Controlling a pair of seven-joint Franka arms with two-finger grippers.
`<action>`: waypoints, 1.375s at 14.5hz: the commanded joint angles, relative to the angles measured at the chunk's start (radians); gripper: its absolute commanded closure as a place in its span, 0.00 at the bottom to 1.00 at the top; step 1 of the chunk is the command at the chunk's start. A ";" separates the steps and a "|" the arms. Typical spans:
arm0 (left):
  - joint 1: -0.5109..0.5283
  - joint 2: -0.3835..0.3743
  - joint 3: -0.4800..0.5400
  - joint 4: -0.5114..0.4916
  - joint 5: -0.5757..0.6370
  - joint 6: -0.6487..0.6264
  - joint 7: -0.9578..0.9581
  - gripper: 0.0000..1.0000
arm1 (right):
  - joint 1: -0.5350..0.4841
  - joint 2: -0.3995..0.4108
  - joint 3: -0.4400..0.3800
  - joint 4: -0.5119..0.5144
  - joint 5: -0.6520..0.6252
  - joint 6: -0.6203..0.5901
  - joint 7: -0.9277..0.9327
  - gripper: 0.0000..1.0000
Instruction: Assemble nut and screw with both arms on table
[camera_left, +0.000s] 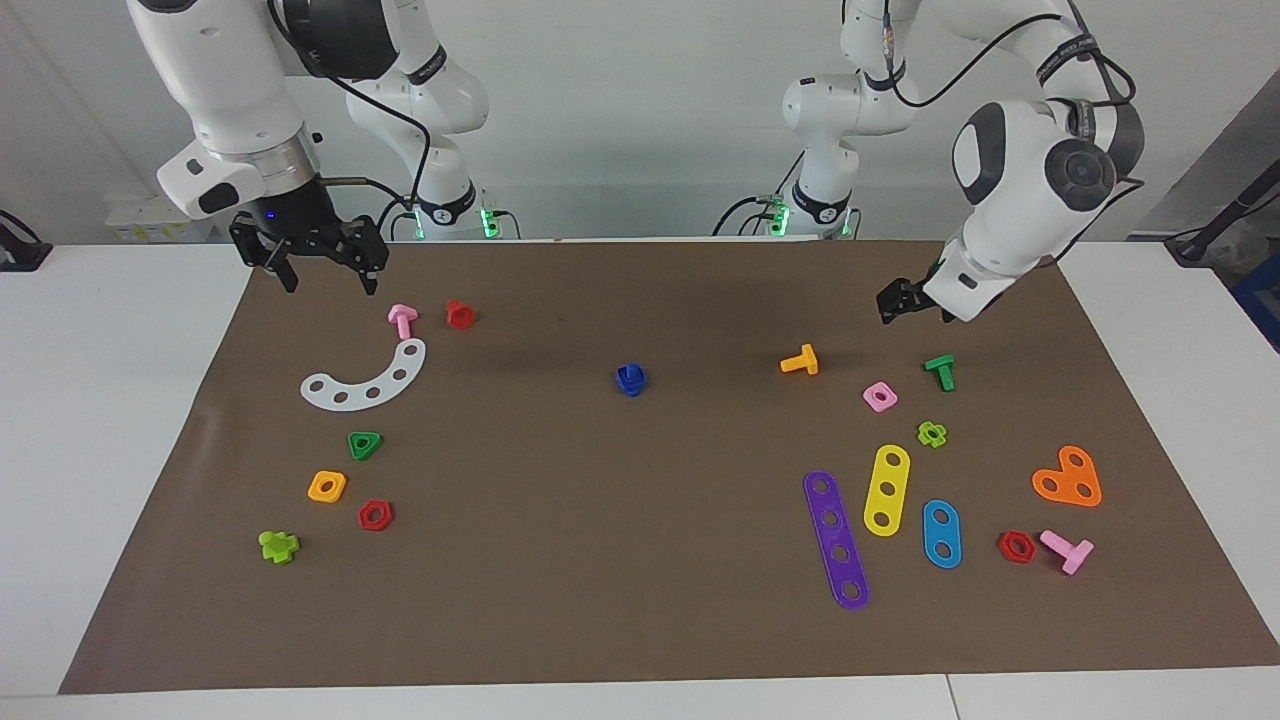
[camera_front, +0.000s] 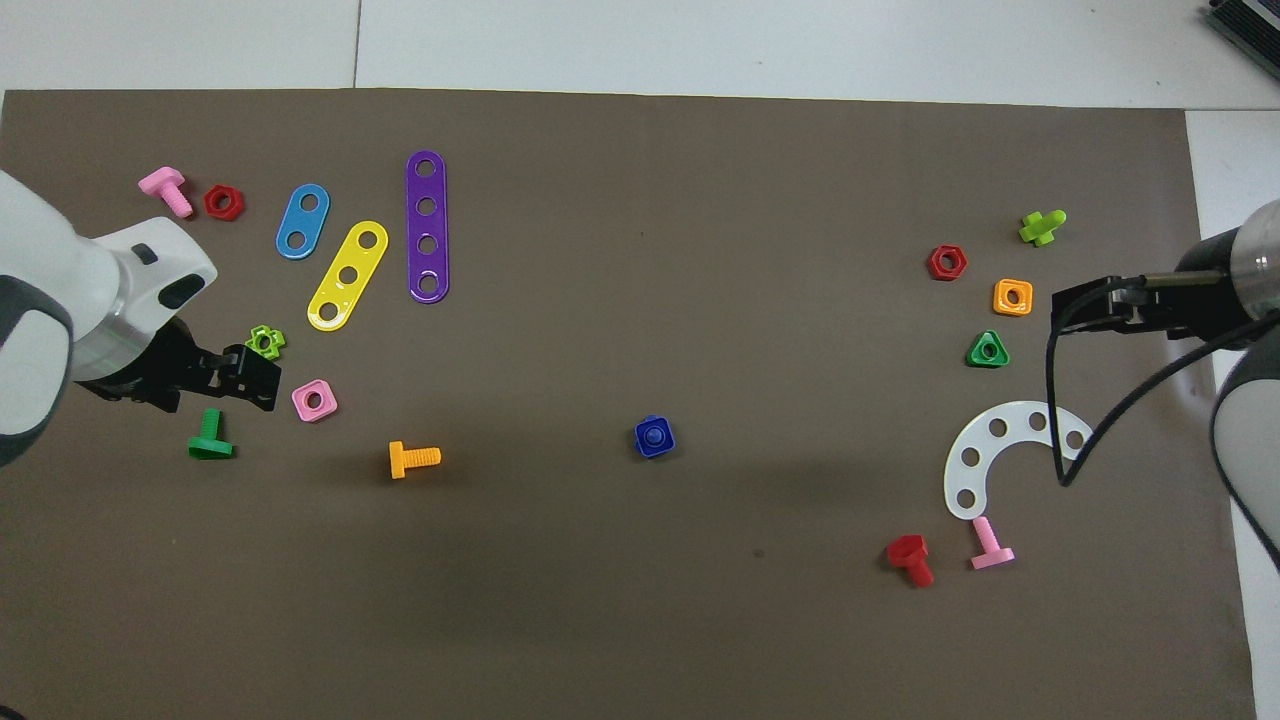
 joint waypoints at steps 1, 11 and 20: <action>0.060 -0.085 -0.011 -0.015 0.030 0.077 0.048 0.00 | -0.020 0.004 0.012 0.019 0.026 -0.038 -0.026 0.00; 0.092 -0.030 -0.011 0.170 0.030 0.080 0.084 0.00 | -0.020 0.003 0.012 0.015 0.026 -0.035 0.009 0.00; 0.092 -0.031 -0.013 0.167 0.021 0.084 0.139 0.00 | -0.011 0.004 0.012 0.015 0.058 -0.029 0.043 0.00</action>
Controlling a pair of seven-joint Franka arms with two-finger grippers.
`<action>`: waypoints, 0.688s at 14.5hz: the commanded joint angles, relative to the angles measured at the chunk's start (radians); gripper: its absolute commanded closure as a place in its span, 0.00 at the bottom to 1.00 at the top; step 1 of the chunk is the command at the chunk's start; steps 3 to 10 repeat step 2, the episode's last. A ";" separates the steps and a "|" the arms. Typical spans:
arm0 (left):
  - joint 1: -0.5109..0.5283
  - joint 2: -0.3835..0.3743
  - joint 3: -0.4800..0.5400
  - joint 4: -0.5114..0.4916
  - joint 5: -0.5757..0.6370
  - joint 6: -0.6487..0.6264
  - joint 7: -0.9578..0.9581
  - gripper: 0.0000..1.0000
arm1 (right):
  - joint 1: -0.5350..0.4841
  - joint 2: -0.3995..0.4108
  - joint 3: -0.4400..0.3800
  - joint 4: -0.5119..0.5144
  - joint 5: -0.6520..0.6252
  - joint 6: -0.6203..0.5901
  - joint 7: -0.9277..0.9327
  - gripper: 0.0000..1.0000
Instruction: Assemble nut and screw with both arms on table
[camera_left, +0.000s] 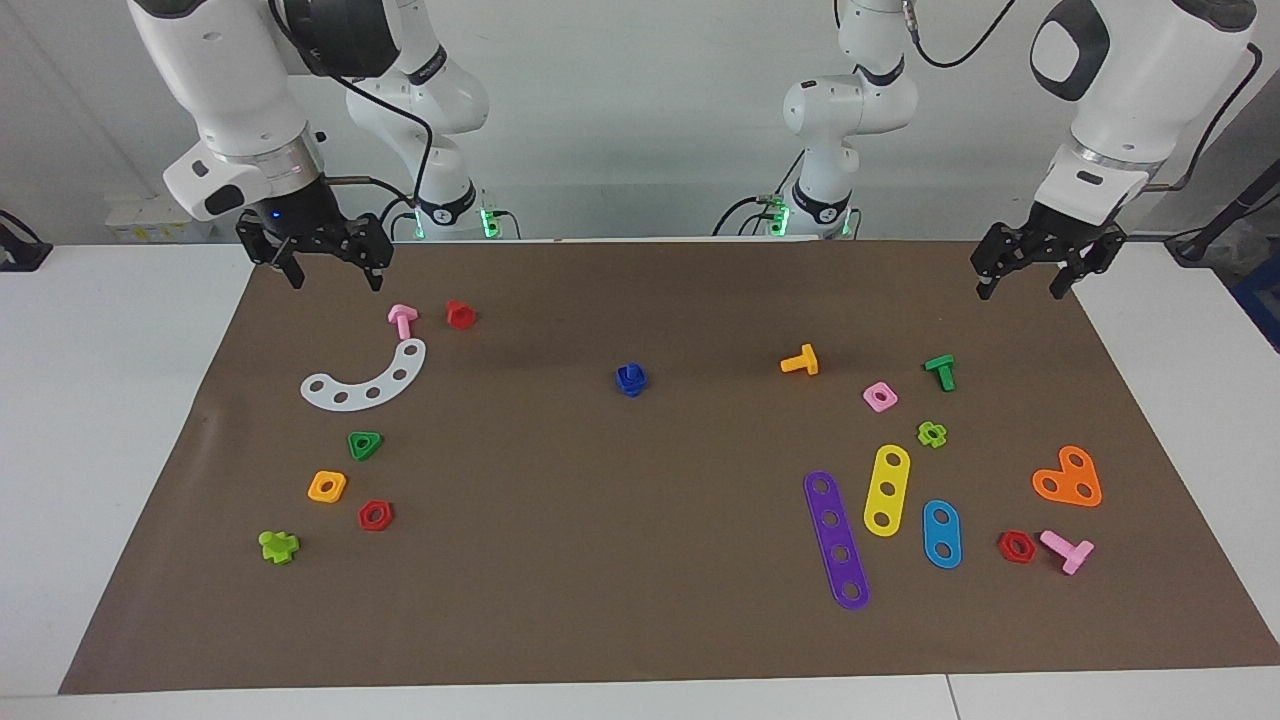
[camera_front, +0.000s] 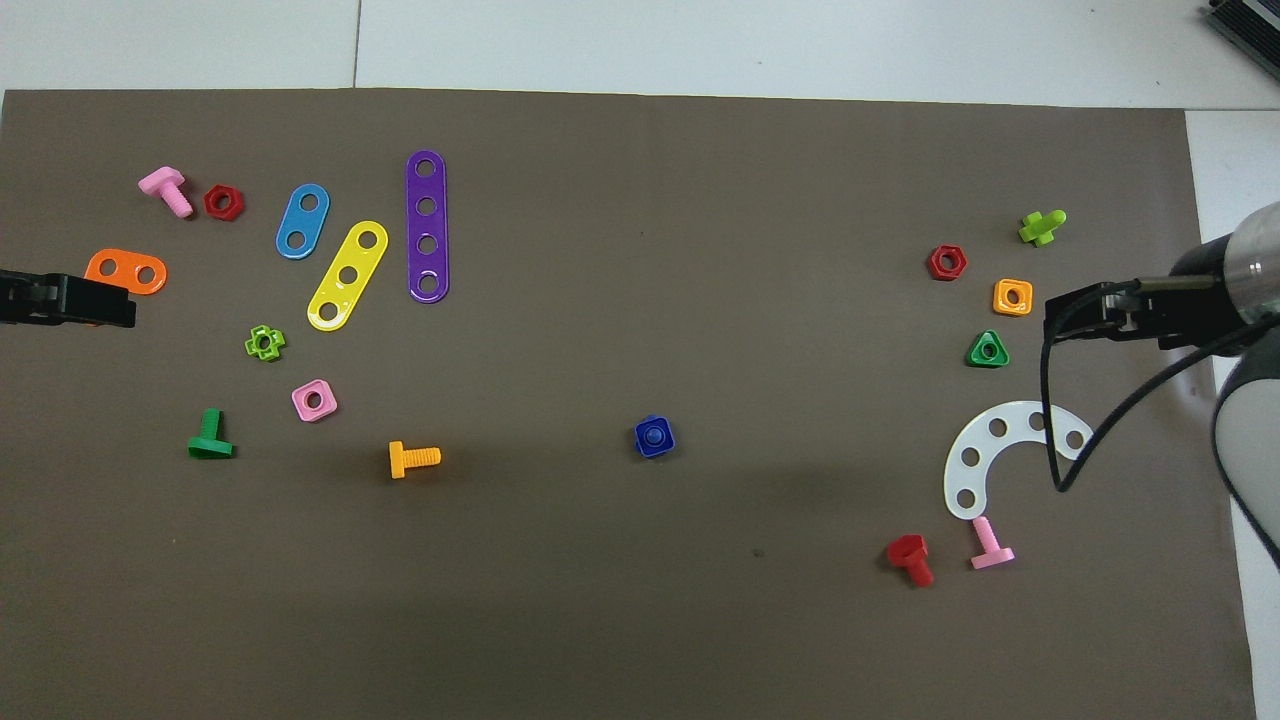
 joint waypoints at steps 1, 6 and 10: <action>0.011 0.009 -0.009 0.014 0.011 0.007 0.011 0.00 | -0.013 0.004 0.009 0.012 0.032 -0.014 0.020 0.00; 0.011 0.009 -0.011 0.013 0.011 0.002 0.013 0.00 | -0.013 0.003 0.009 0.012 0.029 -0.014 0.019 0.00; 0.011 0.009 -0.011 0.013 0.011 0.002 0.013 0.00 | -0.013 0.003 0.009 0.012 0.029 -0.014 0.019 0.00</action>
